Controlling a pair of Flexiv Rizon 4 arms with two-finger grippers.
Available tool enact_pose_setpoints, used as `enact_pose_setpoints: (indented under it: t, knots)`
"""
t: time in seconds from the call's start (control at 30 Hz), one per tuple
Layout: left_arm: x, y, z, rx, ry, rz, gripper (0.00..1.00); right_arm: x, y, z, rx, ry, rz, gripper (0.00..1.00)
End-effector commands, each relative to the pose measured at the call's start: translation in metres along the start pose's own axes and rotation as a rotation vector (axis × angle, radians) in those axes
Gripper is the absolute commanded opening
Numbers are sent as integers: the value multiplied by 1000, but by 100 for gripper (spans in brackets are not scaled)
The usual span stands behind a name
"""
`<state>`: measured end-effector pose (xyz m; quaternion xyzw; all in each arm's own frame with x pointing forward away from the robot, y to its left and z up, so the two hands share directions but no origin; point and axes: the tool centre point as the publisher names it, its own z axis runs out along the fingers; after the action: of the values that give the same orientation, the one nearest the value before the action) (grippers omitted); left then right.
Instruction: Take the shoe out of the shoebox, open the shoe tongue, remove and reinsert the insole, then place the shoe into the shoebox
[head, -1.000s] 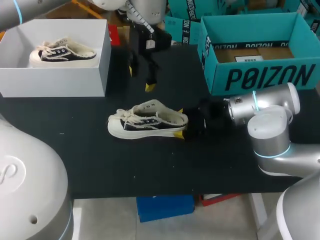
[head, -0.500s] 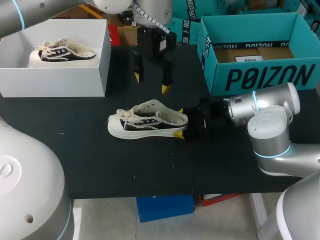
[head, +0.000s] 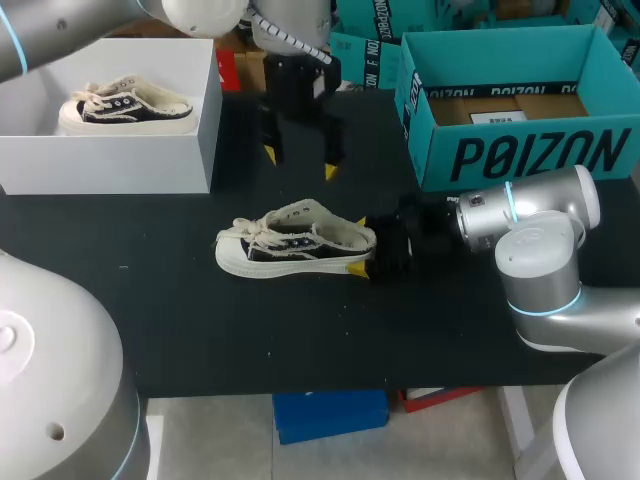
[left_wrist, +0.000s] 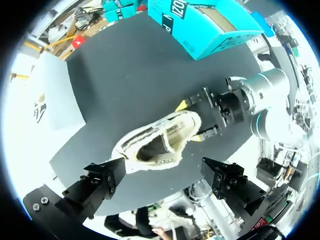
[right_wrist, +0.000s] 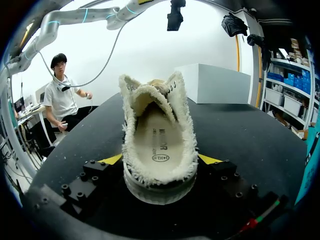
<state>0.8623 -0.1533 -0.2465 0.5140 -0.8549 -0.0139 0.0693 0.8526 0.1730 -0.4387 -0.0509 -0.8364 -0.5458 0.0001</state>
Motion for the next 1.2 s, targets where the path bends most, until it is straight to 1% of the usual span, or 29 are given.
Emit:
enact_pose_setpoints:
  t: [0.03, 0.27, 0.4, 0.47, 0.53, 0.63, 0.8, 0.93, 1.2]
  knots:
    - [13, 4, 10, 35, -36, -161, 100, -1, 0, 1, 1, 1, 2, 0]
    - [19, 5, 21, 52, -91, -388, 100, -1, 0, 1, 1, 1, 2, 0]
    - [23, 8, 32, 49, -128, -424, 100, -1, 0, 1, 1, 1, 2, 0]
    - [24, 8, 40, 46, -113, -437, 100, -1, 0, 1, 1, 1, 2, 0]
    - [24, 6, 50, 35, -85, -433, 100, -1, 0, 1, 1, 1, 2, 0]
    - [24, 2, 67, 5, -90, -433, 100, -1, 0, 1, 1, 1, 2, 0]
    - [24, -6, 84, -26, -113, -423, 100, -1, 0, 1, 1, 1, 2, 0]
    - [25, -13, 91, -42, -162, -398, 100, -1, 0, 1, 1, 1, 2, 0]
    - [28, -21, 94, -68, -280, -370, 100, -1, 0, 1, 1, 1, 2, 0]
